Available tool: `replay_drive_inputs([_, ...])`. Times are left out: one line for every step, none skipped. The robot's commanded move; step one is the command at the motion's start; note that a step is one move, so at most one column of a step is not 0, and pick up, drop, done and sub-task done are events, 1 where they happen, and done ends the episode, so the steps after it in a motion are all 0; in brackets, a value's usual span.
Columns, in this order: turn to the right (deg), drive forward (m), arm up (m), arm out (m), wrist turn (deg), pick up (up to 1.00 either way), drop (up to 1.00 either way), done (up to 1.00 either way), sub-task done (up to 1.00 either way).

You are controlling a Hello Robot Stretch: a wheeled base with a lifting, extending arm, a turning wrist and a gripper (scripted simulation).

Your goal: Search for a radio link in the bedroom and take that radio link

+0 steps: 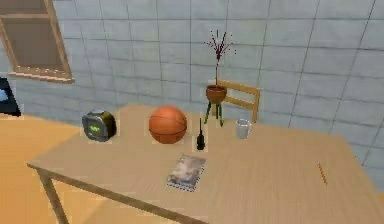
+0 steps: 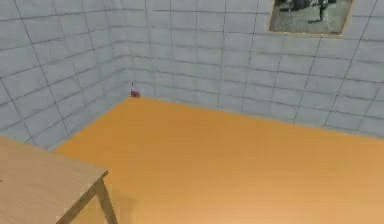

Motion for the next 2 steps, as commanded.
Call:
replay_drive_inputs([18.0,0.00,0.00,0.00,0.0,0.00,0.00,0.00,0.00])
replay_drive_inputs([0.0,0.30,0.00,0.00,0.0,0.00,0.00,0.00,0.00])
